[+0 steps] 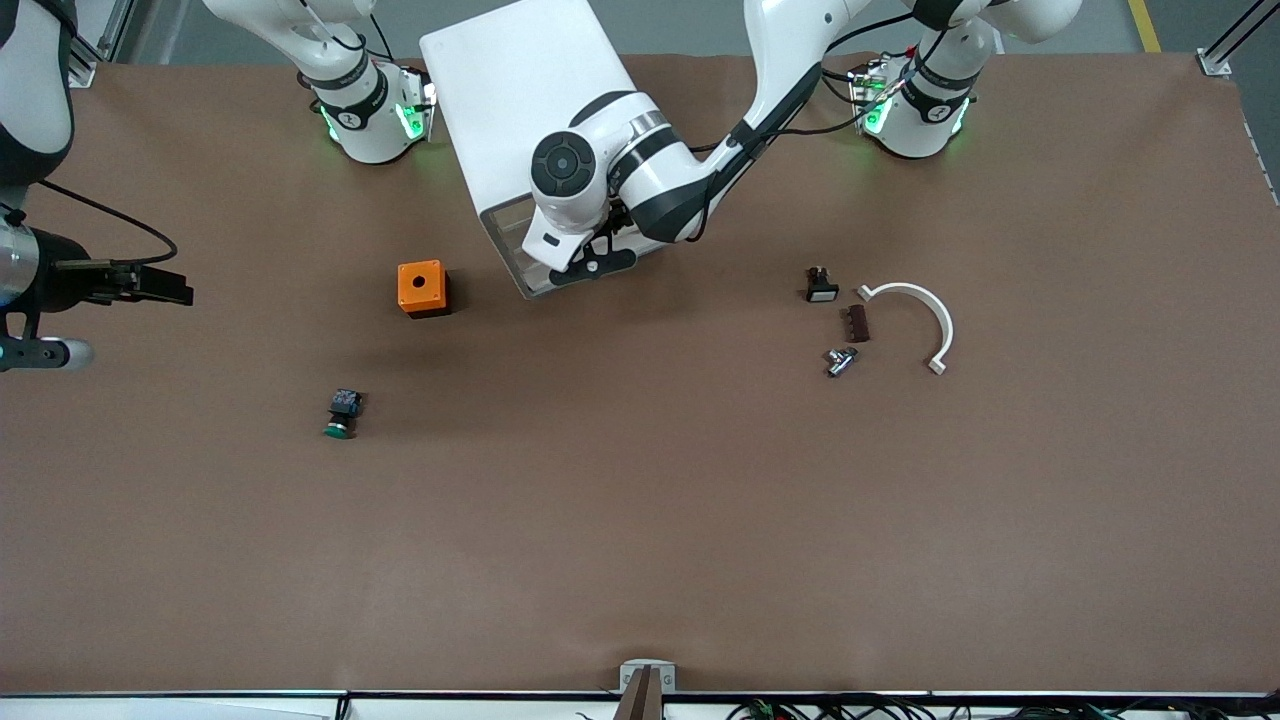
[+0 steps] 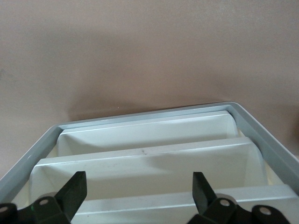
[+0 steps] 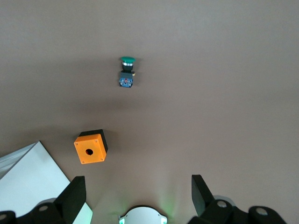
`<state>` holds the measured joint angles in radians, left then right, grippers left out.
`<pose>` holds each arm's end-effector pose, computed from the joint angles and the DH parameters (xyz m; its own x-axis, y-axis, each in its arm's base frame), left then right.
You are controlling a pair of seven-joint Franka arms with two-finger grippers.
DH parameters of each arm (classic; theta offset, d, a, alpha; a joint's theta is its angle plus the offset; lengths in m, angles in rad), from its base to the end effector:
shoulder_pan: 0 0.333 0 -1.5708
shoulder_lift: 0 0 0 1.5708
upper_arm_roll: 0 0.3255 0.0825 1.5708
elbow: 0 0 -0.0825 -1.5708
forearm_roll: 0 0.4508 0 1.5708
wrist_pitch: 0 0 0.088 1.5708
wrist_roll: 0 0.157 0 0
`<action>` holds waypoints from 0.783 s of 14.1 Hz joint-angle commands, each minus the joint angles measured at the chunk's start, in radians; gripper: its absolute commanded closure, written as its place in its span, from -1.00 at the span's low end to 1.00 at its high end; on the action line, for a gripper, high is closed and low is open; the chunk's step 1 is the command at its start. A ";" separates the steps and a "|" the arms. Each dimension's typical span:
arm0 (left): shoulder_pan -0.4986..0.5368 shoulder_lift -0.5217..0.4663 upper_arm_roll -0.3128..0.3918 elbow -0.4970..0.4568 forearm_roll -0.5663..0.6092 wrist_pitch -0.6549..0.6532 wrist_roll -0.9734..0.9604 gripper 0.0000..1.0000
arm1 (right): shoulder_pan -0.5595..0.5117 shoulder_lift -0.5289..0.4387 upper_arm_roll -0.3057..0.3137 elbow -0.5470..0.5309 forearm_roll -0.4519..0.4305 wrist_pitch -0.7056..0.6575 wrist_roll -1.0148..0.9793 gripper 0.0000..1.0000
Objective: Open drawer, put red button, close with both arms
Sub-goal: 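Push the drawer shut with the left gripper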
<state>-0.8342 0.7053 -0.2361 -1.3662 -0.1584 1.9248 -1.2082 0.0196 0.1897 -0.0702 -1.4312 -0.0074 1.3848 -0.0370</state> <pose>0.3797 -0.6768 0.2312 0.9173 0.2375 -0.3196 0.2402 -0.9702 -0.0317 0.6448 -0.0306 0.5240 0.9721 -0.0154 -0.2340 -0.0130 -0.9998 0.0120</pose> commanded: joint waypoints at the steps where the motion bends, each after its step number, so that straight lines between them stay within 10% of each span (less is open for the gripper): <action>1: -0.011 -0.006 -0.002 -0.013 -0.027 0.005 0.003 -1.00 | -0.010 0.004 0.001 0.081 -0.013 -0.020 -0.017 -1.00; 11: 0.096 -0.049 0.009 -0.004 -0.018 0.005 0.003 -1.00 | -0.030 -0.065 0.004 0.048 0.043 -0.073 -0.014 -1.00</action>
<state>-0.7796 0.6999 -0.2297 -1.3569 -0.1643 1.9318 -1.2083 0.0057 0.1763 -0.0762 -1.3588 0.0207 1.3158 -0.0391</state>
